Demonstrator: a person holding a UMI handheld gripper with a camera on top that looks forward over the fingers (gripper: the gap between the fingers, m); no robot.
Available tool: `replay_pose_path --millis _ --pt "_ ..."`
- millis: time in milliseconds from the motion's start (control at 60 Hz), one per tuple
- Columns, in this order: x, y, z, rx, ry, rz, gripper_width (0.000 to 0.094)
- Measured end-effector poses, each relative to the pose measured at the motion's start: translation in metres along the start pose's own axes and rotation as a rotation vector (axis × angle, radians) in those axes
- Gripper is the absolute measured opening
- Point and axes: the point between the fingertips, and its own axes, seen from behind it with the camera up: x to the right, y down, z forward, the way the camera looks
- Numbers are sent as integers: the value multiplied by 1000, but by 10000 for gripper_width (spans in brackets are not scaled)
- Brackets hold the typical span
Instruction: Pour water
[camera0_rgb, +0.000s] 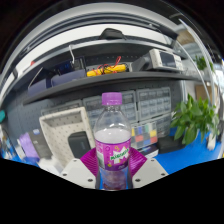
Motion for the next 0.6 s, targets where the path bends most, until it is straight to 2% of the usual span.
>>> replay_pose_path --millis 117,367,517,533,567,600 --pt "39 18 12 -2 8 -117 365" --pt "118 79 38 -83 44 -199 367" --pt "135 120 54 -107 15 -185 371" --pt "135 126 55 -115 8 -182 424" --pt "133 120 55 -67 0 -179 375" --pt "134 122 54 -61 -7 -167 380"
